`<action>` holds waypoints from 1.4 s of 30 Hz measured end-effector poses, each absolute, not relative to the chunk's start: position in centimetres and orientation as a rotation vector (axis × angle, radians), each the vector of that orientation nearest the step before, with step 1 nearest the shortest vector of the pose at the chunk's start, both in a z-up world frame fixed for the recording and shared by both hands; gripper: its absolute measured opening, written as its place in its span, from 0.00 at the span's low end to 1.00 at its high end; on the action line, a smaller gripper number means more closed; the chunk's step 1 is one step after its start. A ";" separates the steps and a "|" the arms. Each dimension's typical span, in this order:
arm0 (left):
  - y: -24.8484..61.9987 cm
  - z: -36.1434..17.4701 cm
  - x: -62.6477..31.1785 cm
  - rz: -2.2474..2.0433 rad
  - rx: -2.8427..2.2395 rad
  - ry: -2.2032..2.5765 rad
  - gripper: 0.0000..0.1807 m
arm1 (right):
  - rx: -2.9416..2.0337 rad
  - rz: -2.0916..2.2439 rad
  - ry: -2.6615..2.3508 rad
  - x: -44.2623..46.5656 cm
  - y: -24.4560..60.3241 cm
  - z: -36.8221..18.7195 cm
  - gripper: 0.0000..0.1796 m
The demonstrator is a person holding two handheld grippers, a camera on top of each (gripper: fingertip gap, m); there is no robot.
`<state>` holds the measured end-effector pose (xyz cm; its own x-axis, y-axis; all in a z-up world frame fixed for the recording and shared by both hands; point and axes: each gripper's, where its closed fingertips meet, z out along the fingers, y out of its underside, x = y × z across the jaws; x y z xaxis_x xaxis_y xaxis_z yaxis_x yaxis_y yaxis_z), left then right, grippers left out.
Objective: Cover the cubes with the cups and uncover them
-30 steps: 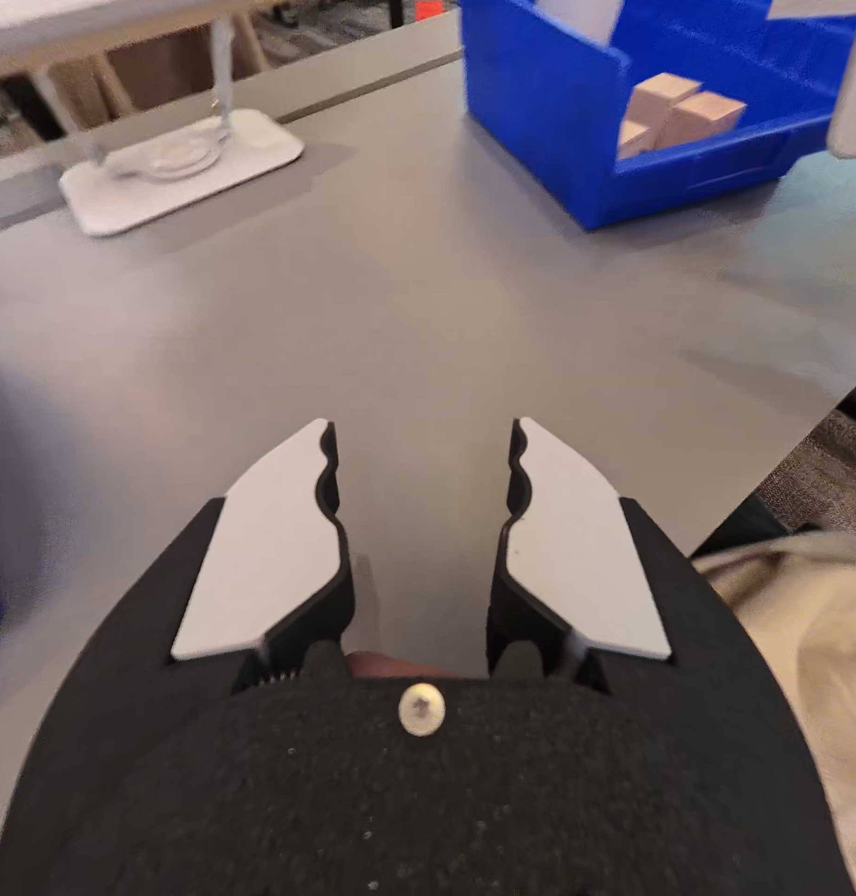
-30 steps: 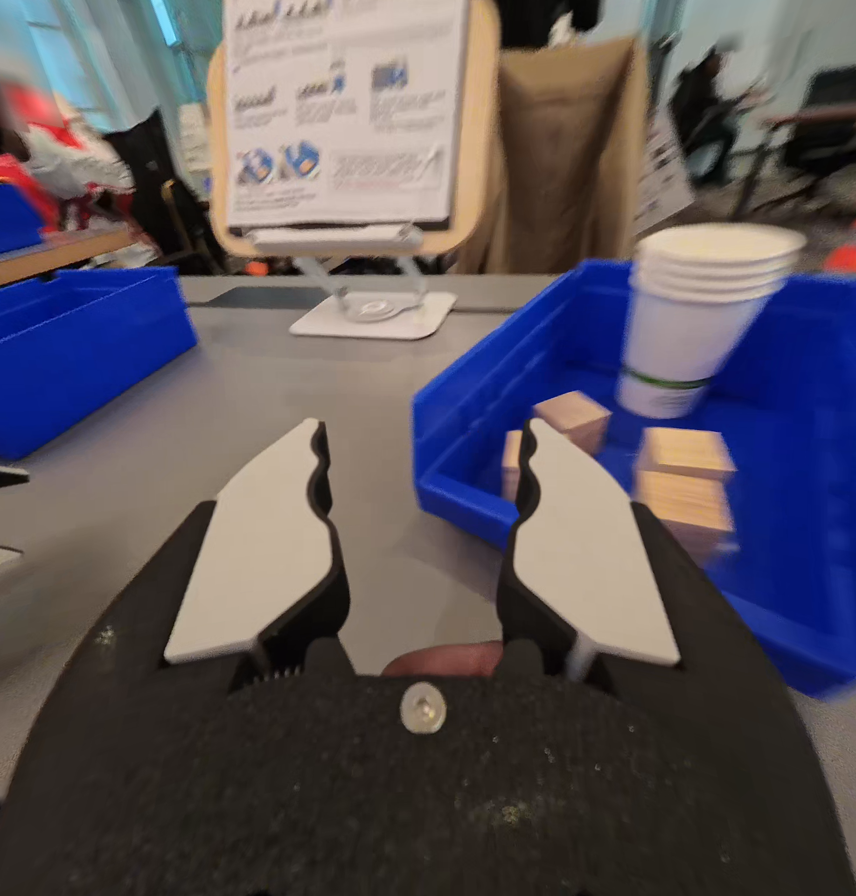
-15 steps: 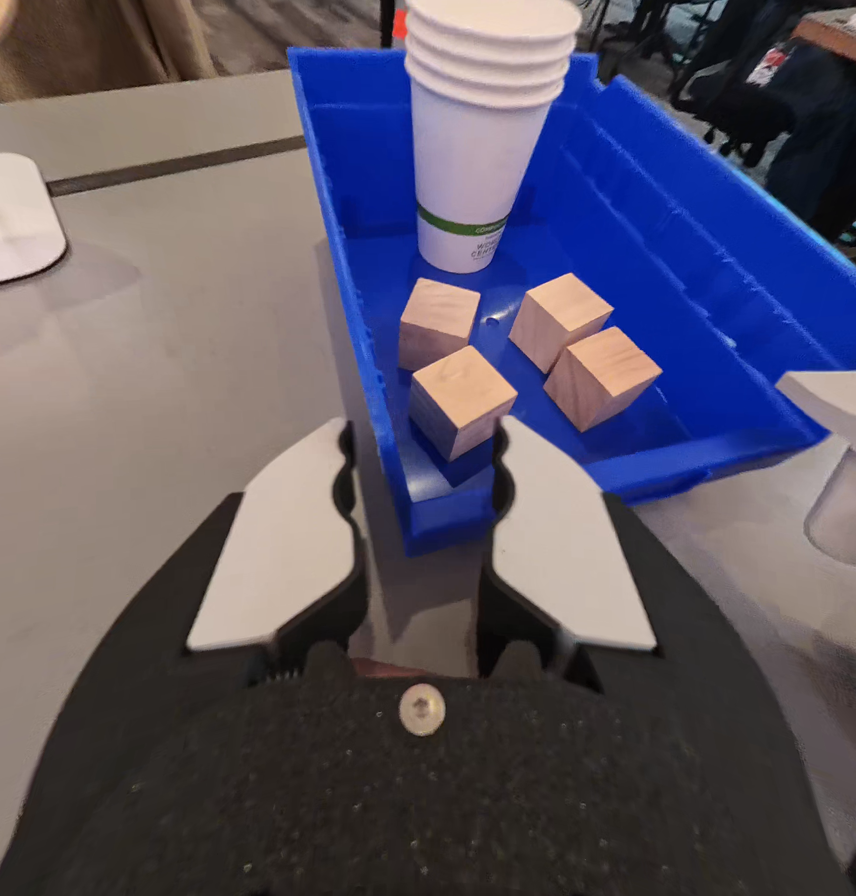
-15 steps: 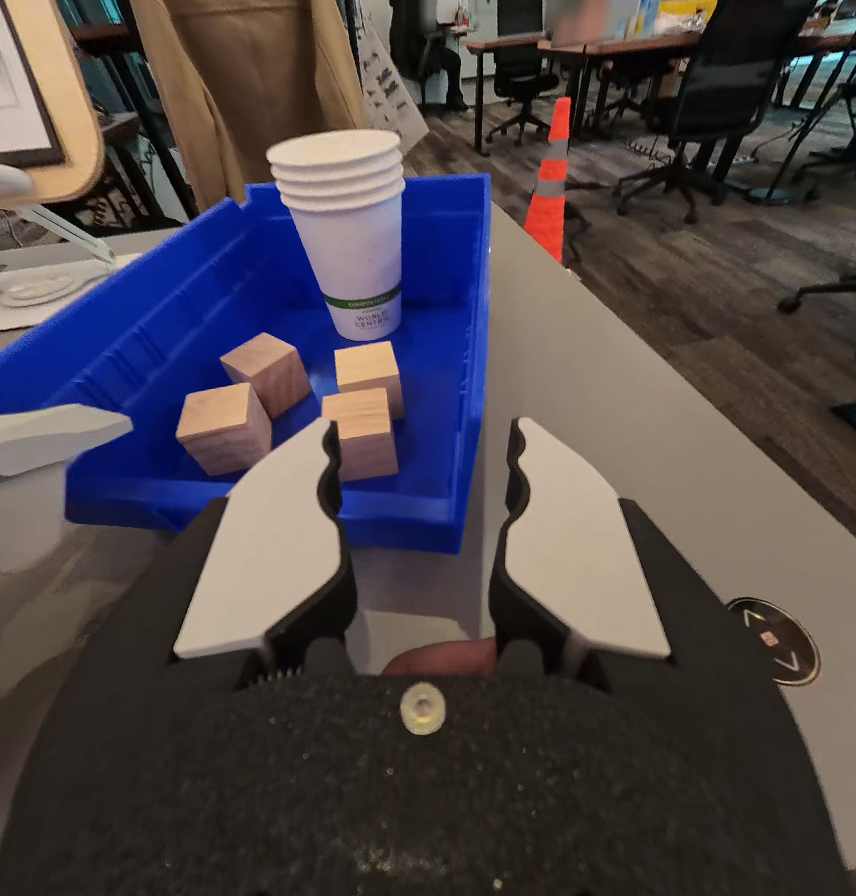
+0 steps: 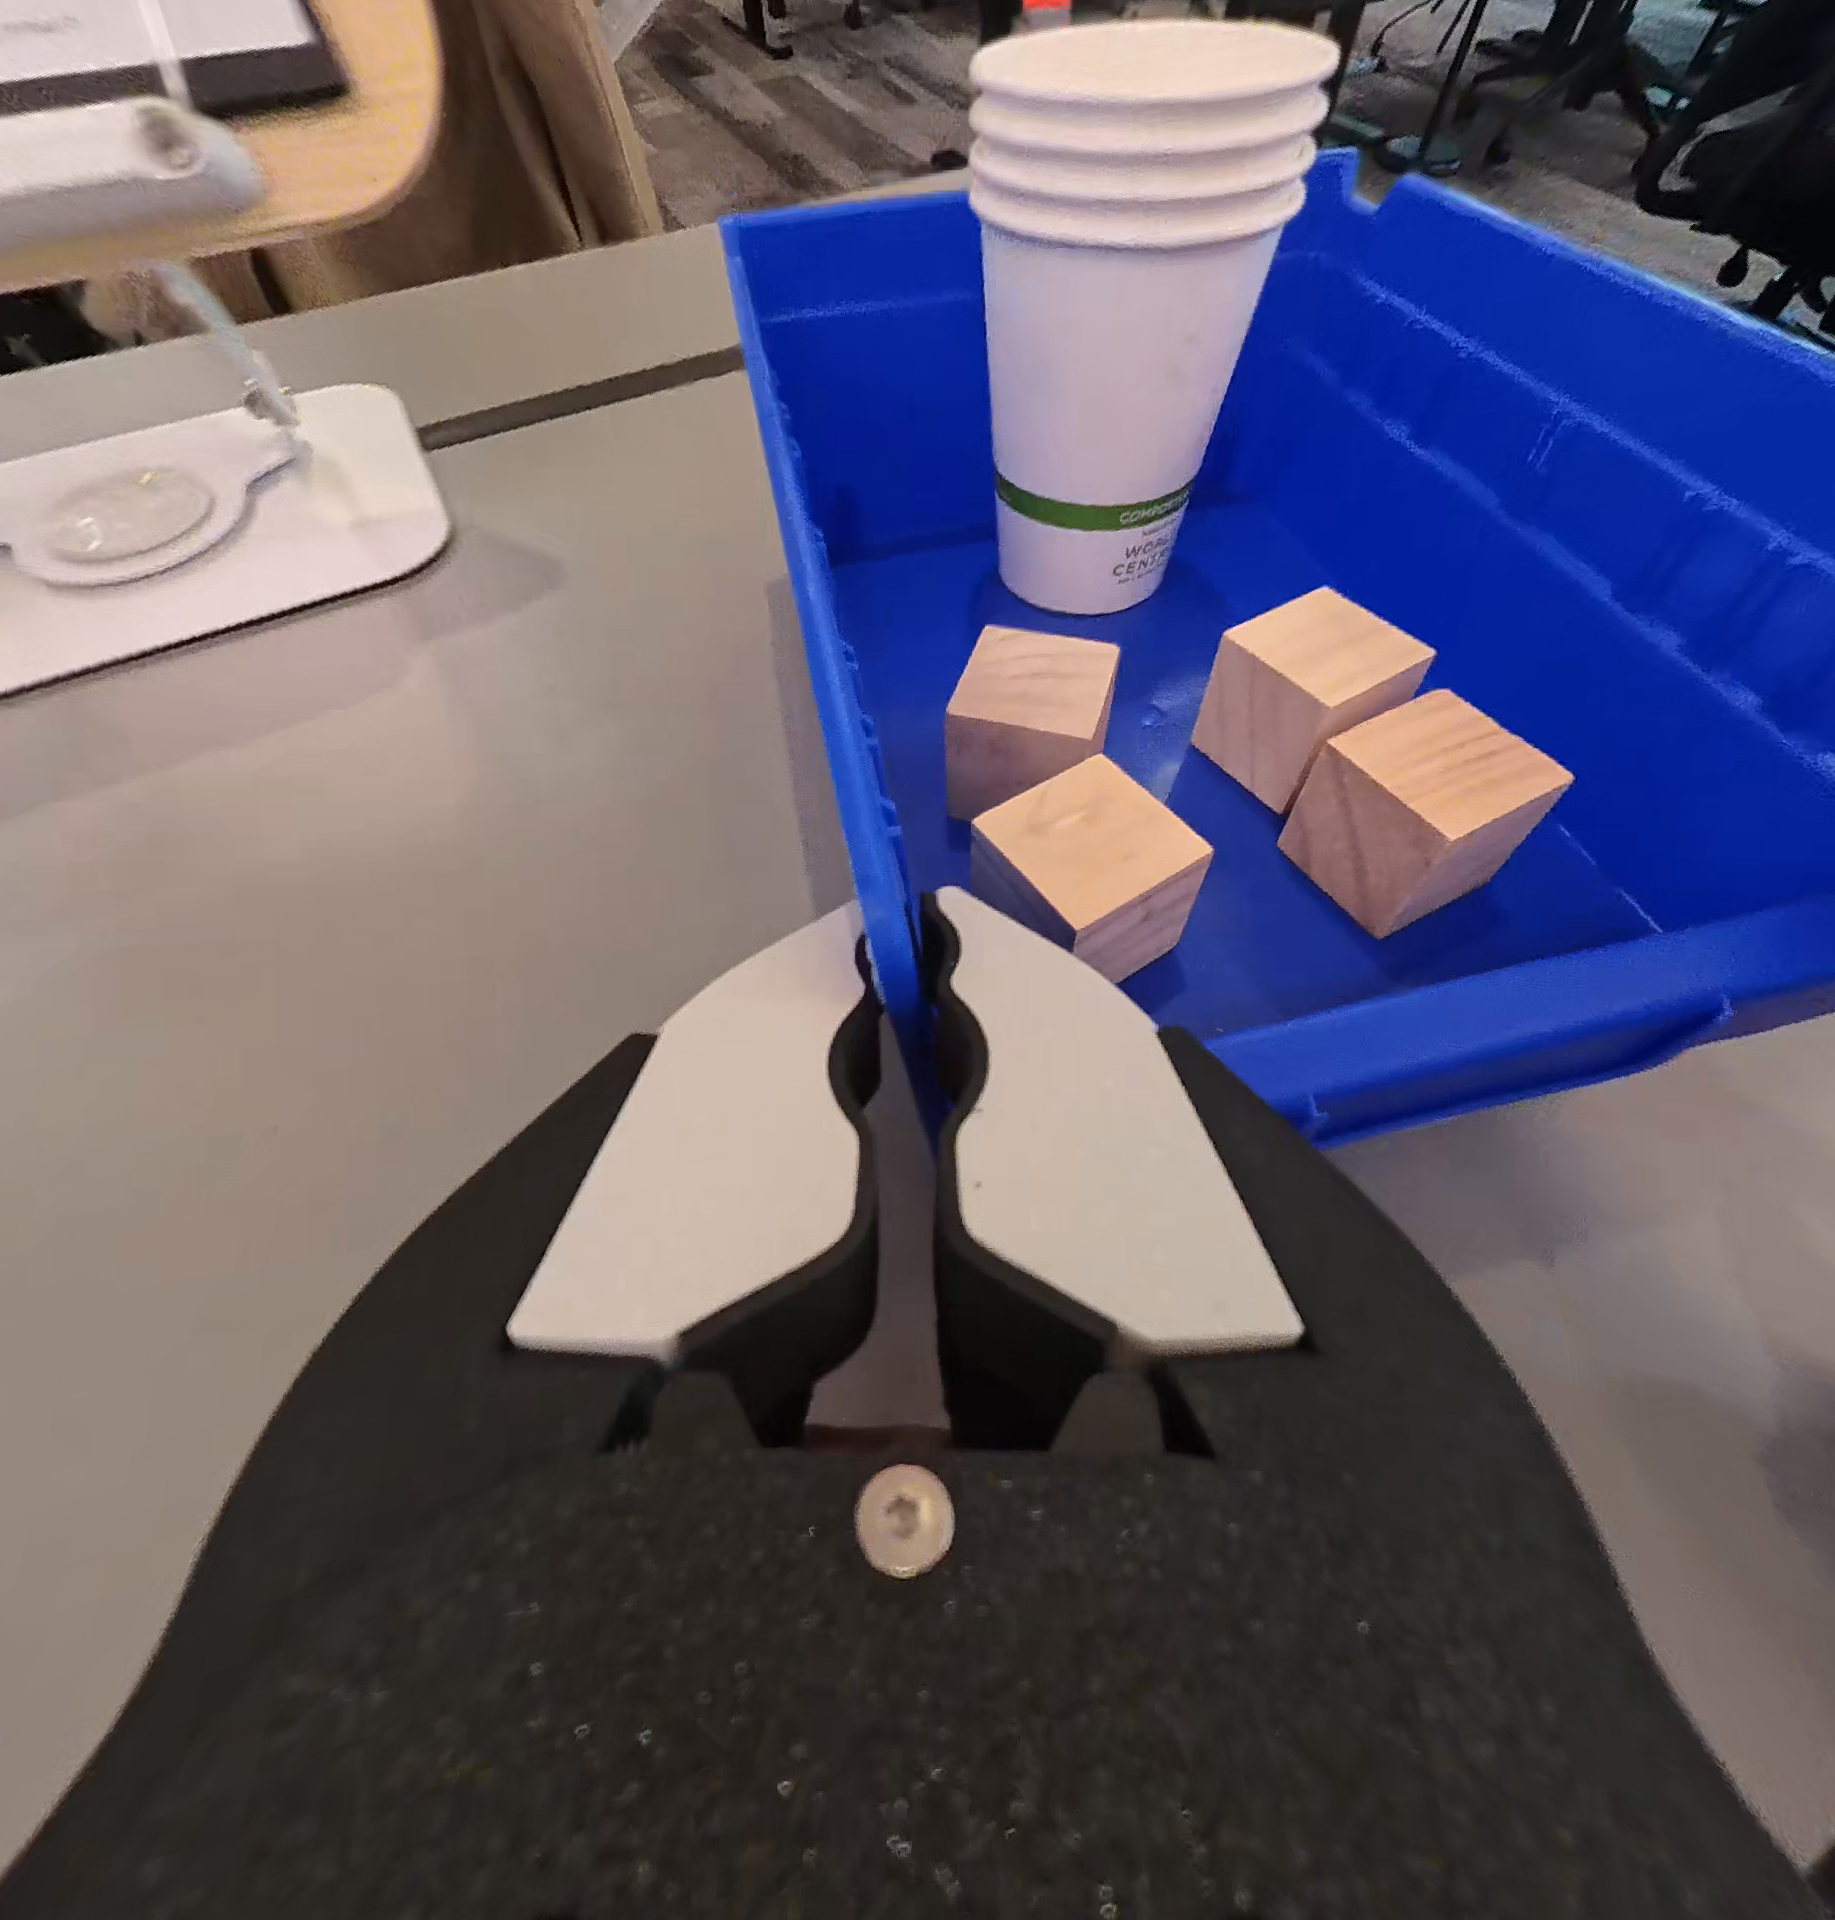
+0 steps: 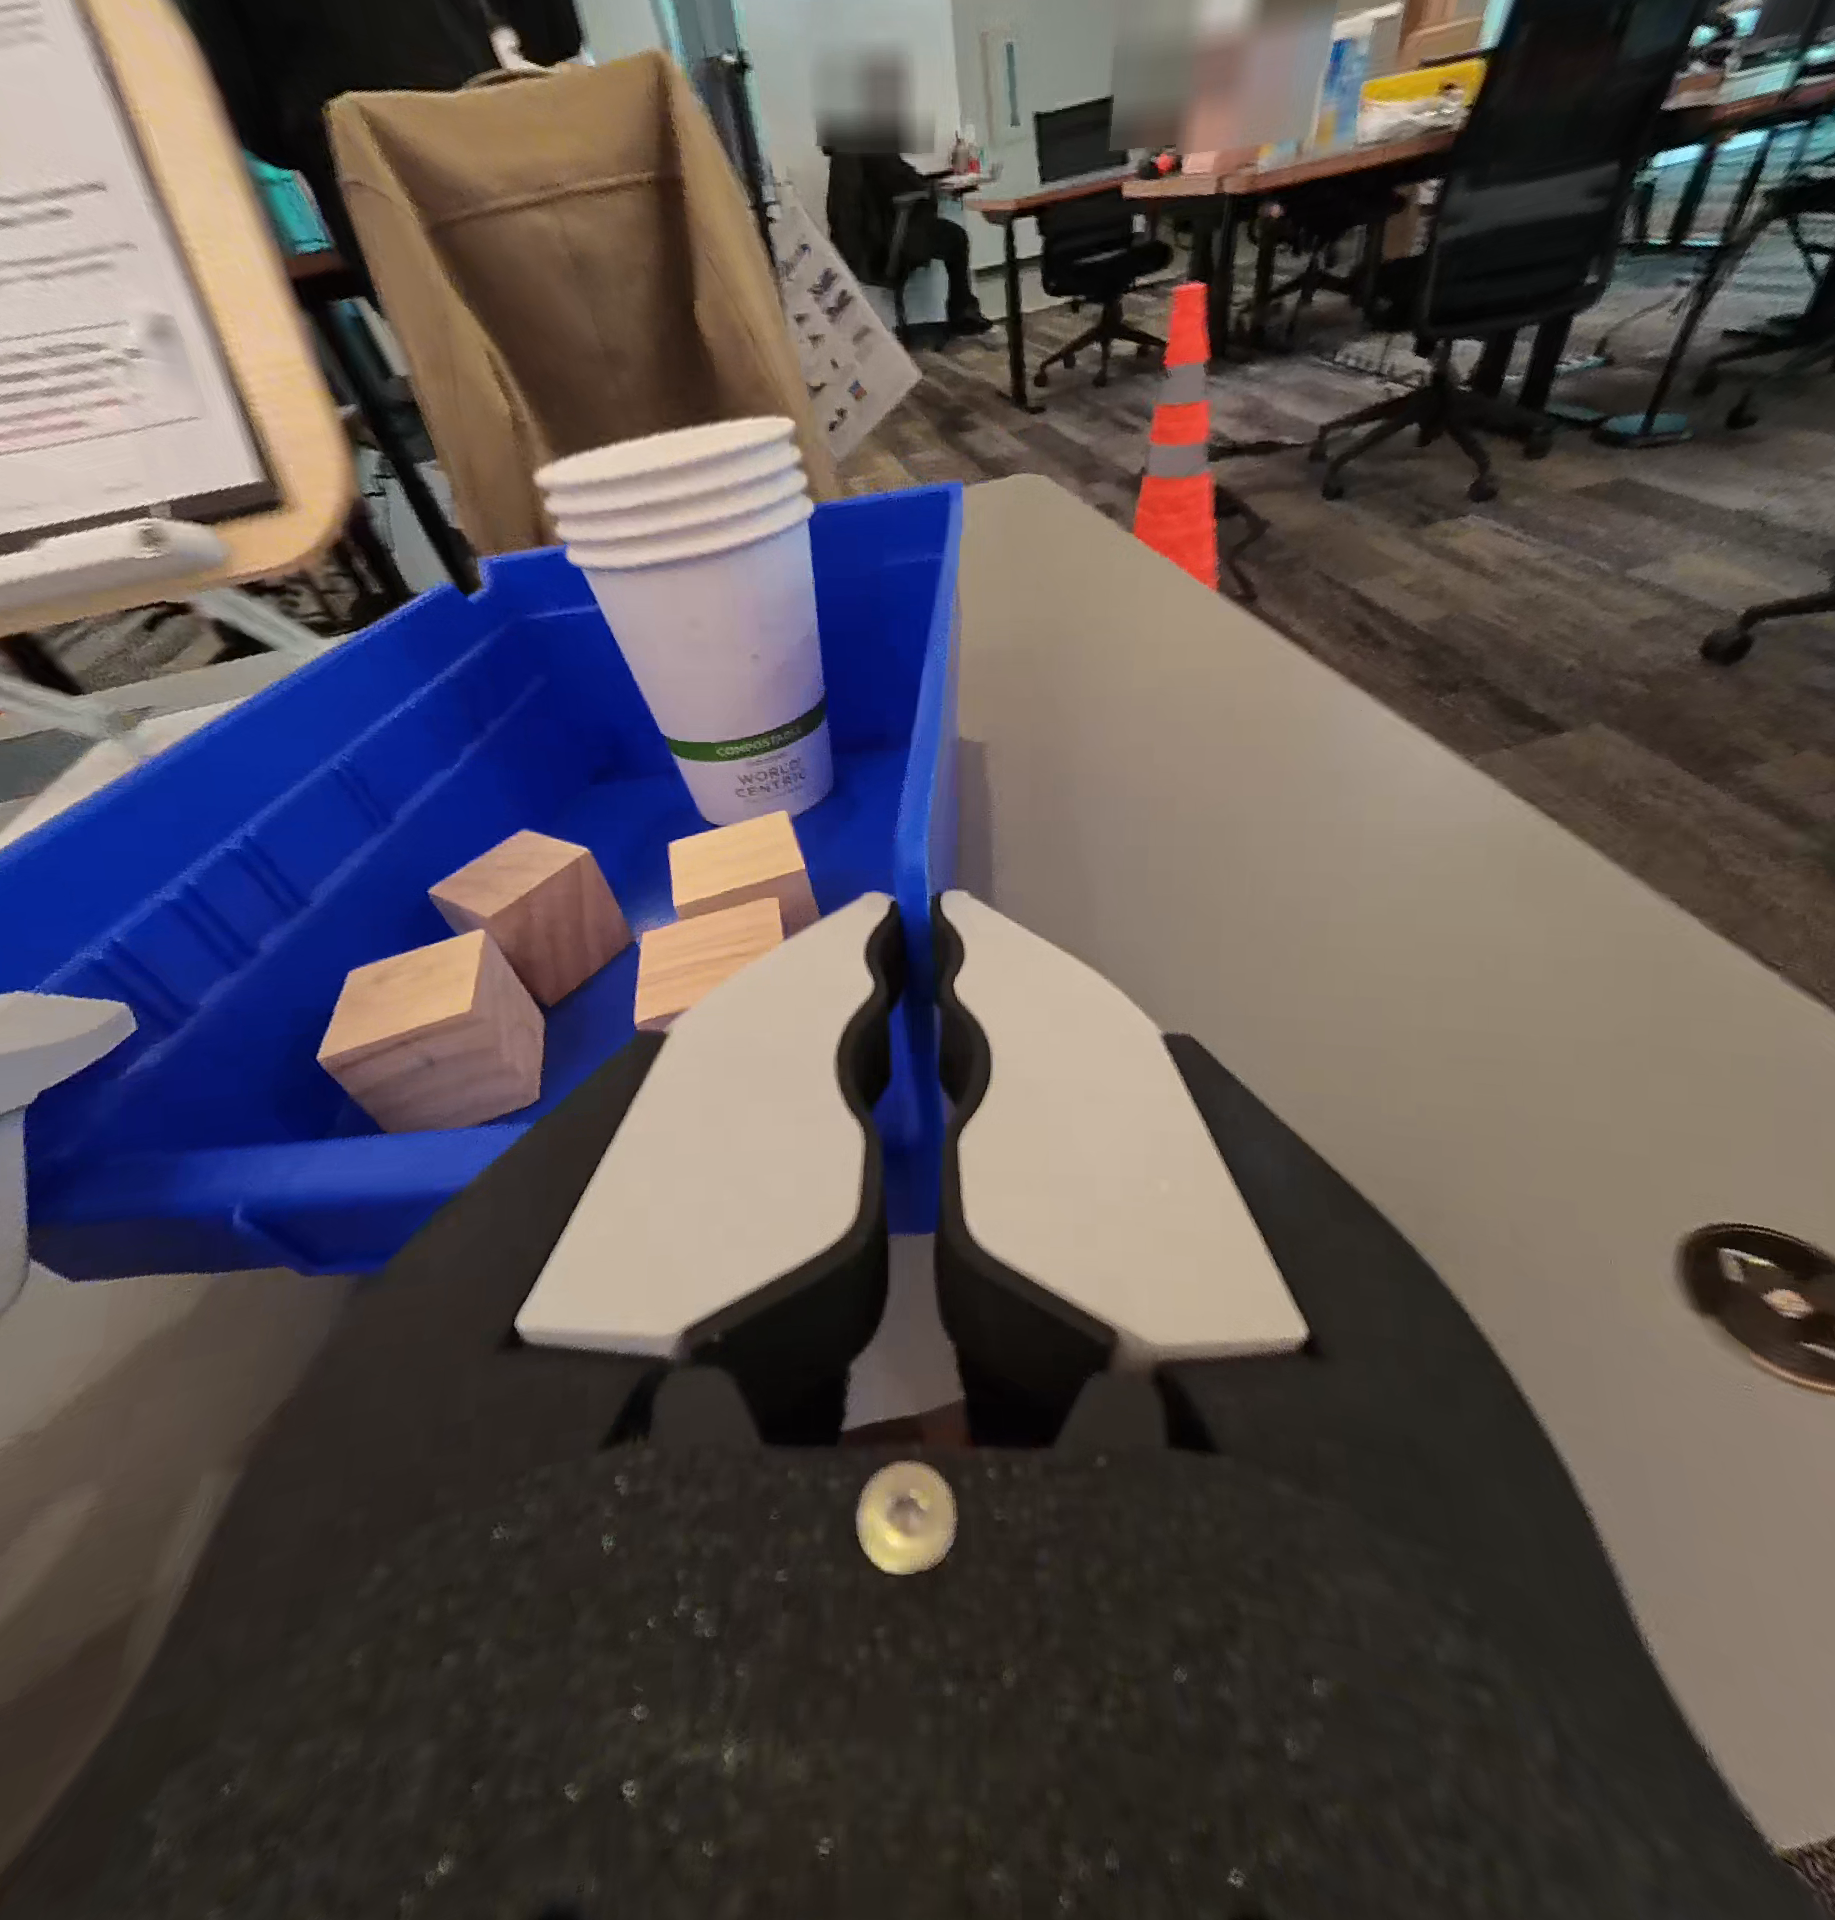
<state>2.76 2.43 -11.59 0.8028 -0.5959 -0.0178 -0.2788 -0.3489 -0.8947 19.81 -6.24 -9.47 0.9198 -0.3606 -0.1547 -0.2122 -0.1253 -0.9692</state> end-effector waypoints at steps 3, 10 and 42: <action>1.9 -11.1 -1.7 -0.333 -1.938 0.631 0.02 | -1.719 -0.054 0.369 15.7 -5.5 -9.5 0.02; 0.0 -9.6 -14.2 -0.183 -1.903 0.517 0.03 | -1.708 0.097 0.208 4.1 -4.4 -8.3 0.02; 1.4 -11.9 -48.0 -0.065 -2.035 0.013 0.38 | -1.697 0.506 -0.206 -7.2 -6.7 -6.0 0.19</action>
<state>-48.02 1.40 -11.92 0.9985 -0.0373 0.0404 0.0195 -0.4483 -0.8937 -7.15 -6.66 -6.05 0.8864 0.4104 -0.2142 -0.1444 -0.1943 -0.9702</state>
